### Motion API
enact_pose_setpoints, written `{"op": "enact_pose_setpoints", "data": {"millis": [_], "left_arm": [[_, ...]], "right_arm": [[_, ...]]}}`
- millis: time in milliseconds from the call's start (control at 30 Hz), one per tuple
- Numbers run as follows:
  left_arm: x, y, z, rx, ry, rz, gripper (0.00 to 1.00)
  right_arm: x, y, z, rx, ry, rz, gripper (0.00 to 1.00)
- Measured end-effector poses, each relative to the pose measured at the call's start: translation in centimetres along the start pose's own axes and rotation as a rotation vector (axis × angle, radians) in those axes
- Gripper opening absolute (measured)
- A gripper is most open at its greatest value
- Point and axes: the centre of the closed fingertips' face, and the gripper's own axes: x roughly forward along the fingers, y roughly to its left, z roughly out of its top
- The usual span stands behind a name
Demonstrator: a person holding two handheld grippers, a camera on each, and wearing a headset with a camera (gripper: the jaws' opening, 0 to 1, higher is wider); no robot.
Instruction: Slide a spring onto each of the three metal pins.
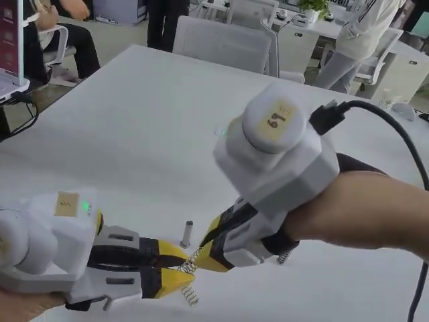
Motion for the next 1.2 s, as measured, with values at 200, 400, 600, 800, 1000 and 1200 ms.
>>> {"op": "enact_pose_setpoints", "data": {"millis": [200, 400, 600, 800, 1000, 1200], "left_arm": [[0.3, 0.3, 0.5, -0.036, -0.027, 0.003, 0.02], [0.7, 0.7, 0.7, -0.059, -0.042, 0.007, 0.02], [1.1, 0.8, 0.8, -0.067, -0.045, 0.007, 0.02], [1.4, 0.9, 1.0, -0.074, -0.057, 0.009, 0.02], [1.3, 0.9, 0.8, -0.083, -0.063, 0.014, 0.02], [1.2, 0.8, 1.0, -0.089, -0.077, 0.013, 0.02]], "right_arm": [[-0.3, -0.5, 0.4, 0.017, -0.042, 0.002, 0.08], [-0.4, -0.9, 0.5, 0.022, -0.085, -0.005, 0.08], [-0.6, -1.3, 0.4, 0.034, -0.116, -0.007, 0.08], [-0.7, -1.7, 0.6, 0.031, -0.143, -0.015, 0.08], [-0.5, -1.6, 0.6, 0.03, -0.151, -0.01, 0.08], [-0.1, -1.4, 0.1, 0.032, -0.127, 0.003, 0.08]]}}
